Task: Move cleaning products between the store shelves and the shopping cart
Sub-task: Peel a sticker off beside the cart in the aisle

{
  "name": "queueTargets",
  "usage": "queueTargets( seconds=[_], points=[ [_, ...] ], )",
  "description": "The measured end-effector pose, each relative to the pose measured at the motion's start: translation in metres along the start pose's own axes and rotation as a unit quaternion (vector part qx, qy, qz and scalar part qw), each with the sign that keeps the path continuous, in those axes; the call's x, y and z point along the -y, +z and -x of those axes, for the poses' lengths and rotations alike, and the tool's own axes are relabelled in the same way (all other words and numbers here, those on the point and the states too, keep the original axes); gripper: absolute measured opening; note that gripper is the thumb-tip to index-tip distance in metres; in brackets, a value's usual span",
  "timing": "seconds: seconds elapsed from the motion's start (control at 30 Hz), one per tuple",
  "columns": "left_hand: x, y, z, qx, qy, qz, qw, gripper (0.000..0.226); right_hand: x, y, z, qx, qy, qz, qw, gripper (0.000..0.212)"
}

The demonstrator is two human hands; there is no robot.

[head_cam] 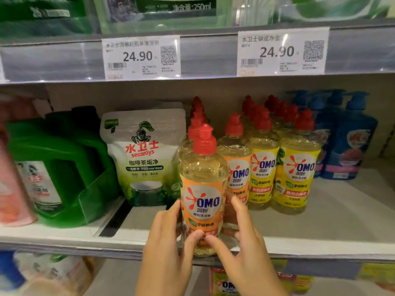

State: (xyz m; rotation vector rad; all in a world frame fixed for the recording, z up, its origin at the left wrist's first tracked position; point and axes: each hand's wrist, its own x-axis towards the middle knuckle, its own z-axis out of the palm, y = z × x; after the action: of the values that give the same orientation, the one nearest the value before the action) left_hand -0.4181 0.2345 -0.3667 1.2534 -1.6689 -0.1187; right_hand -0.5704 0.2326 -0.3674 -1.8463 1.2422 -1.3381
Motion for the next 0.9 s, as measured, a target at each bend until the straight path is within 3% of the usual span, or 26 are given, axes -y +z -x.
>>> queueTargets(
  seconds=[0.17,0.4,0.57,0.7,0.83,0.9],
  points=[
    [0.002,0.003,-0.002,-0.023,0.01,-0.016,1.0,0.063,-0.002,0.0,-0.002,-0.007,0.009,-0.01,1.0,0.091],
    [-0.001,0.005,-0.002,-0.079,-0.021,0.058,0.995,0.064,0.006,-0.006,-0.008,0.015,-0.046,0.008,0.999,0.089],
    [-0.003,0.008,-0.005,-0.06,0.0,-0.006,0.998,0.063,-0.002,-0.011,-0.006,-0.009,-0.025,0.0,1.0,0.091],
    [-0.008,0.005,-0.01,-0.046,-0.013,-0.076,0.996,0.079,-0.006,-0.015,-0.003,-0.002,-0.011,-0.016,1.0,0.085],
    [-0.007,0.009,-0.012,-0.041,-0.059,-0.02,0.997,0.106,-0.005,-0.016,-0.008,0.04,0.01,-0.024,0.999,0.07],
    [-0.006,0.01,-0.011,-0.05,-0.058,-0.001,0.997,0.106,-0.002,-0.018,-0.012,0.045,0.033,-0.017,0.998,0.064]
  ],
)
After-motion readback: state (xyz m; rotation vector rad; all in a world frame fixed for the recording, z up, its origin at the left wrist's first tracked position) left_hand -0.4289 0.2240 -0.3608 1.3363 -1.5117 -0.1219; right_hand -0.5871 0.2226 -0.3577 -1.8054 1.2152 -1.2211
